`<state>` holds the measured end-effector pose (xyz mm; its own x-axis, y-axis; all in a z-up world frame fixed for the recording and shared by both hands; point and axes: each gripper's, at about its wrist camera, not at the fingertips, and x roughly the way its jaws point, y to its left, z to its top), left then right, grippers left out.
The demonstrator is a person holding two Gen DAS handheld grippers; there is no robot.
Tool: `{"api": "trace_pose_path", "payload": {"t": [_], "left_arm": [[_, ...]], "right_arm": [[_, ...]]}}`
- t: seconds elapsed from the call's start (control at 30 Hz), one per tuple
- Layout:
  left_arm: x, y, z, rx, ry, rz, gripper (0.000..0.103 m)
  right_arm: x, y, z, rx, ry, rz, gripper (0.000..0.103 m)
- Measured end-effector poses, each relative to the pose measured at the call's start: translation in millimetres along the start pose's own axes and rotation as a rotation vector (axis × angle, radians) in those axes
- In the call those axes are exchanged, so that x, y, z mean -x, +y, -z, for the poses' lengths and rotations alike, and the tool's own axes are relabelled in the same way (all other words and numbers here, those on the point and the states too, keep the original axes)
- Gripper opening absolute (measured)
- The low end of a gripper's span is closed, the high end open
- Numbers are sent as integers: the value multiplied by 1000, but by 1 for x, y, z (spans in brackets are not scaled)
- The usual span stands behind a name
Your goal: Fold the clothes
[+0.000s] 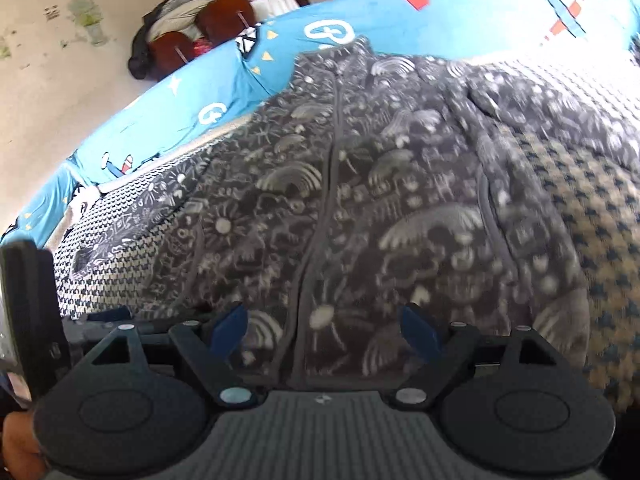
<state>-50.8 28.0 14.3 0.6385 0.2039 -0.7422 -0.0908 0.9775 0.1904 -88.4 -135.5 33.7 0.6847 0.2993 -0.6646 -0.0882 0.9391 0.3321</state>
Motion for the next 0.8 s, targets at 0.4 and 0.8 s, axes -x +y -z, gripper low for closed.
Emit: {"api": "trace_pose_path", "payload": {"t": [0.4,0.8], "left_arm": [[11,5,-14,33,-33,61,103],[-6,0,-76,43,-48,95,103]], "right_arm": [[-30,-38,-82,114,-24,-29,84],[-57,-65,-122,54,-76,21,84]]}}
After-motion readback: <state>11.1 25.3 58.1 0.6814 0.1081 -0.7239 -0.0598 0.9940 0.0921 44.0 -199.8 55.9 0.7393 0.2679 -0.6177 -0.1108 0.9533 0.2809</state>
